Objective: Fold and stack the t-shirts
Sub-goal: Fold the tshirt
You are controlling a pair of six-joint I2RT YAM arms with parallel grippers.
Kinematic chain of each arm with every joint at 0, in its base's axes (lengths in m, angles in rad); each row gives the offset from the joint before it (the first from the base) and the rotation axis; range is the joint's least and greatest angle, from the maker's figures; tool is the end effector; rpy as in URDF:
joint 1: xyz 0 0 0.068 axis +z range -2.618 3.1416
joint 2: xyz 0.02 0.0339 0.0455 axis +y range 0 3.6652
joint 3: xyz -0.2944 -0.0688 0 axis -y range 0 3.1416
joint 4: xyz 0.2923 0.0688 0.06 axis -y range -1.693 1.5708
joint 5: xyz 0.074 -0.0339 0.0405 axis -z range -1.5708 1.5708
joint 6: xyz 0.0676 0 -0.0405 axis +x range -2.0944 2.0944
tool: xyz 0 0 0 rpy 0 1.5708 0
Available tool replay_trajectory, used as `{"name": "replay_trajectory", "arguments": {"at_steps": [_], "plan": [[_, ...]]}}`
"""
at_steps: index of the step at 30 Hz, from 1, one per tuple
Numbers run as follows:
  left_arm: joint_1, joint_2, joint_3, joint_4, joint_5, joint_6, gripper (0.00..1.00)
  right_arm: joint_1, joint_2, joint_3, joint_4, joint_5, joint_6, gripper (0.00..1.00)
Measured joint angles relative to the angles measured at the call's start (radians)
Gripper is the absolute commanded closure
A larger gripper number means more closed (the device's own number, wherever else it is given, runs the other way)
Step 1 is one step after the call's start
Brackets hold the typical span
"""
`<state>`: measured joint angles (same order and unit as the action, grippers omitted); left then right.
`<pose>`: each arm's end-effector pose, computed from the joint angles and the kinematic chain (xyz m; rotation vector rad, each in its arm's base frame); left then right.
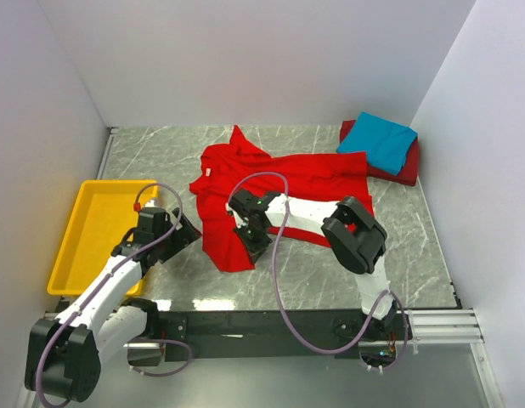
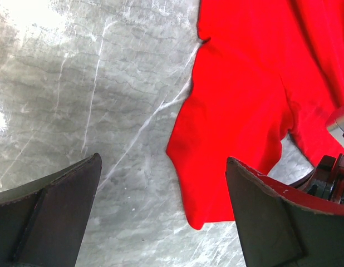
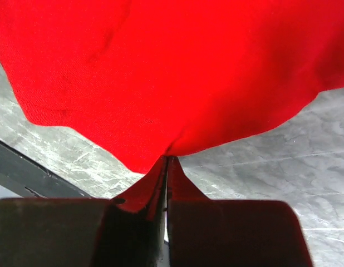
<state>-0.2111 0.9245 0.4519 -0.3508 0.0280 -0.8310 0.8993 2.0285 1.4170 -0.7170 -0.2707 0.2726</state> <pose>0.2211 -0.0493 0.1651 -0.7371 2.3456 -0.5098 0.2703 0.3692 0.1238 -0.9852 2.8769 0.5497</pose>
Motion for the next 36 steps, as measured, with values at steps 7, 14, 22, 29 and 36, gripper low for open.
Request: {"name": "replay_trajectory", "arguments": {"at_steps": [7,14,22,29,36], "plan": [[0.0,0.0,-0.007,0.034,0.014,0.037,0.0,-0.014,0.005,0.026,-0.034,0.002,0.022,1.0],[-0.005,0.029,-0.016,0.123,0.101,0.109,0.07,-0.157,0.003,0.114,-0.061,-0.053,0.057,1.0],[-0.099,0.245,0.006,0.243,0.187,0.131,0.08,-0.301,0.001,0.161,-0.049,-0.114,0.094,1.0],[-0.147,0.423,0.078,0.371,0.261,0.127,0.12,-0.329,0.002,0.193,-0.045,-0.137,0.105,1.0],[-0.186,0.551,0.147,0.446,0.319,0.089,0.28,-0.352,0.002,0.194,-0.04,-0.138,0.105,1.0]]}}
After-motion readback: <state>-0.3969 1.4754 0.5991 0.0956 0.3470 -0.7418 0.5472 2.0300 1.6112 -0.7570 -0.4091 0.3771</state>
